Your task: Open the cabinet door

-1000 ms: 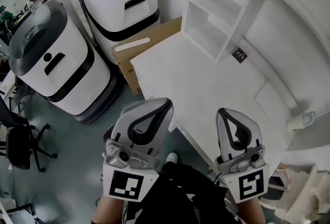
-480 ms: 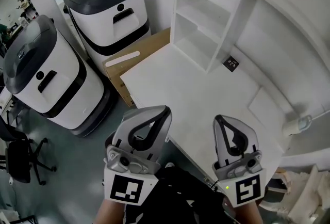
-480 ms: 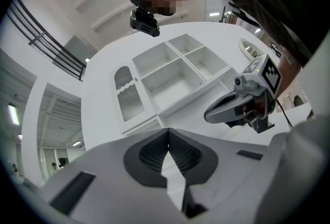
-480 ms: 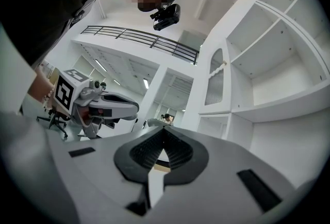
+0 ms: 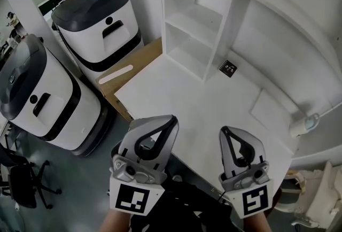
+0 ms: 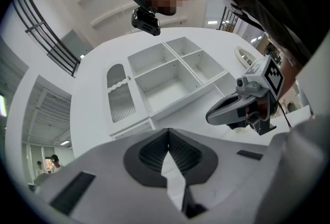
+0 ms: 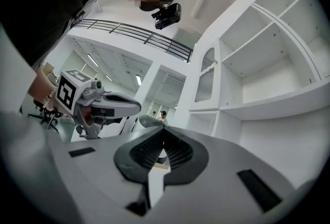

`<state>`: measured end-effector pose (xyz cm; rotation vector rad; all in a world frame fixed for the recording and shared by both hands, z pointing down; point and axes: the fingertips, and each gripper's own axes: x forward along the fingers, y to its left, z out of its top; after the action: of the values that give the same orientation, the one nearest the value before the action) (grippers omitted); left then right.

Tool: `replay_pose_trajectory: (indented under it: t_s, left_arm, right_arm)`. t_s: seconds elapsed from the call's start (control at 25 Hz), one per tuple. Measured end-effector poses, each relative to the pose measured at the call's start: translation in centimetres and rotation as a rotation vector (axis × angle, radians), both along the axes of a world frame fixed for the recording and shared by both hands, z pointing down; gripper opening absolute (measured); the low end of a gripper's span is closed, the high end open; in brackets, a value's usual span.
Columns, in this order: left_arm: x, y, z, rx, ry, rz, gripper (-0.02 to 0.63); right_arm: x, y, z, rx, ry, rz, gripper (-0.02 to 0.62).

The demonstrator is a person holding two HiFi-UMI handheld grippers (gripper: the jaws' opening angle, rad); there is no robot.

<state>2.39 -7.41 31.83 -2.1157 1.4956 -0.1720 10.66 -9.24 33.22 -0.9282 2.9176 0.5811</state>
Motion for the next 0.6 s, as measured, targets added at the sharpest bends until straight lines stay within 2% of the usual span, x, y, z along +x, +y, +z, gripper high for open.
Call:
replay_pose_trajectory:
  t_s: [0.6]
  left_arm:
    - [-0.3, -7.5, -0.5, -0.003, -0.041, 0.211, 0.0]
  right_arm:
    - [-1.1, -6.0, -0.3, 0.001, -0.013, 0.186, 0.0]
